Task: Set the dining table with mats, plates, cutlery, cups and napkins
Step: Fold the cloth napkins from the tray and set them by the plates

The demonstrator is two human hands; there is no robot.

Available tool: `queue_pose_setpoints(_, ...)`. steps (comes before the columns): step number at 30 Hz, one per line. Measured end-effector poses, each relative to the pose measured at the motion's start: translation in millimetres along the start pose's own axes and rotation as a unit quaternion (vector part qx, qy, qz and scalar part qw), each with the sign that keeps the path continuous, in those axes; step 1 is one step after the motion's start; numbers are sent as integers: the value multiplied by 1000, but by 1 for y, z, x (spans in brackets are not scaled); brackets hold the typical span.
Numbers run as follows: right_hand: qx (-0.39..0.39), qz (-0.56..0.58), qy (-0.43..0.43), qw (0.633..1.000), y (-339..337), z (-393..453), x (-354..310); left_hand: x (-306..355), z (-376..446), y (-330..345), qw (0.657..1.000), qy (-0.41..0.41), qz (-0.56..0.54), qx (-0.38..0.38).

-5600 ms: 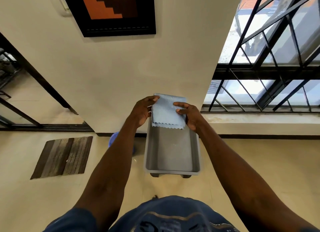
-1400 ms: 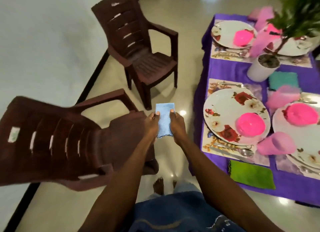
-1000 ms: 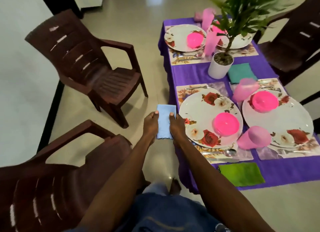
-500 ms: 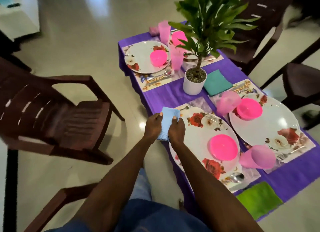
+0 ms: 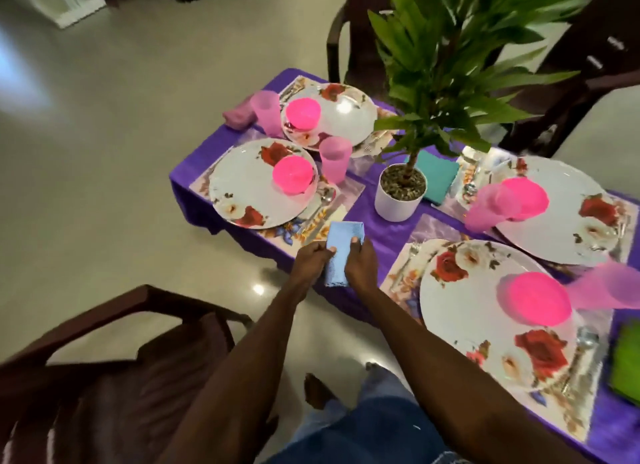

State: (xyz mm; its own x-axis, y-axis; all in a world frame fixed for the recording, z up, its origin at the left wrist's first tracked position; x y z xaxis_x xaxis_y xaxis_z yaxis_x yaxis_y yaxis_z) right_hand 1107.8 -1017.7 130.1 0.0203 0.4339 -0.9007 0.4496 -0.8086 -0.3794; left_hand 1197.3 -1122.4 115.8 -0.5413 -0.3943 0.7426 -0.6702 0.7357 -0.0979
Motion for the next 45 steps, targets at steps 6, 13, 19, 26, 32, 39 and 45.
queue_pose_setpoints(6,40,90,102,990,8,34,16,26,42,1,997,30,59,-24)
queue_pose_setpoints(13,80,96,129,984,8,56,28,40,79,6,993,24,115,-24)
queue_pose_setpoints(19,142,53,140,979,1,61,26,55,92,22,978,60,196,-48)
queue_pose_setpoints(26,172,-27,150,973,6,67,35,67,106,26,938,164,305,-25)
queue_pose_setpoints(32,147,-108,161,970,12,68,32,71,110,27,911,211,351,-55)
queue_pose_setpoints(39,170,-204,20,964,4,68,18,75,101,30,792,383,473,-45)
queue_pose_setpoints(45,-70,-423,-62,901,12,86,30,53,122,41,557,403,701,-190)
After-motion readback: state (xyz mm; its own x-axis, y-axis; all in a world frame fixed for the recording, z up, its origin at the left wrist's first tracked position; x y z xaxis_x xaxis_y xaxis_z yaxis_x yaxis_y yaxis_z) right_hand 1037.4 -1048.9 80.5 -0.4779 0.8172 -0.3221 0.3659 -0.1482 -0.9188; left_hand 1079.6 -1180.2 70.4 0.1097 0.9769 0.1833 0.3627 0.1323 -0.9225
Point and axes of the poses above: each hand's wrist, its own z-axis towards the middle knuckle, its own y-axis out of the palm, x = y × z, the point moved 6 cm from there along z, towards the middle knuckle, and after that the axes turned 9 degrees about -y, right-handed, at the moved point
